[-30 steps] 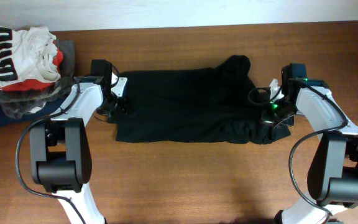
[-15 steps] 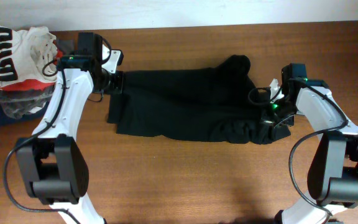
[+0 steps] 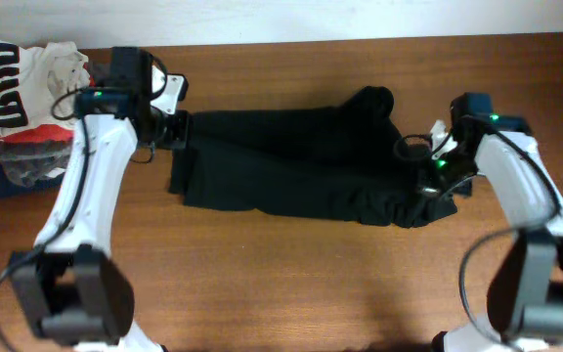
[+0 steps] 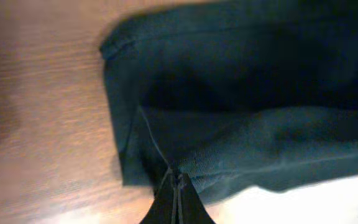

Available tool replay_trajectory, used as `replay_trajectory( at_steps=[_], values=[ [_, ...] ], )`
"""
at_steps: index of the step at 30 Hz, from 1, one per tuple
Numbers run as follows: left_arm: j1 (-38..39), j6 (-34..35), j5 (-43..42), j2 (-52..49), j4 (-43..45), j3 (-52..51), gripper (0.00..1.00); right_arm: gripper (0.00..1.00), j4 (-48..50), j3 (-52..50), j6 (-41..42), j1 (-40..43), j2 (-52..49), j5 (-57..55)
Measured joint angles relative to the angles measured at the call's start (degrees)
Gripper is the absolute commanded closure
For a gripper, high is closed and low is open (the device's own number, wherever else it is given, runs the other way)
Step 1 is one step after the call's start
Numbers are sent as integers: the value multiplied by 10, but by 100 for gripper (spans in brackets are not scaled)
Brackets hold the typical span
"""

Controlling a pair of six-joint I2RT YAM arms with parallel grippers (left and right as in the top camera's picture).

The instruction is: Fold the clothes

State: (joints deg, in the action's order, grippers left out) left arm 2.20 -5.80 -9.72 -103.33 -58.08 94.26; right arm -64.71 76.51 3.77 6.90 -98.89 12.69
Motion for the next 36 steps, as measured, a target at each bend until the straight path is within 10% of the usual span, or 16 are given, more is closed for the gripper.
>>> replay_trajectory(
  at_steps=[19,36],
  values=[
    [0,0,38,174,-136,0,99,96,-187,28,1,1,274,0],
    [0,0,66,171,-114,-29,99,96,-137,28,-1,1,194,0]
  ],
)
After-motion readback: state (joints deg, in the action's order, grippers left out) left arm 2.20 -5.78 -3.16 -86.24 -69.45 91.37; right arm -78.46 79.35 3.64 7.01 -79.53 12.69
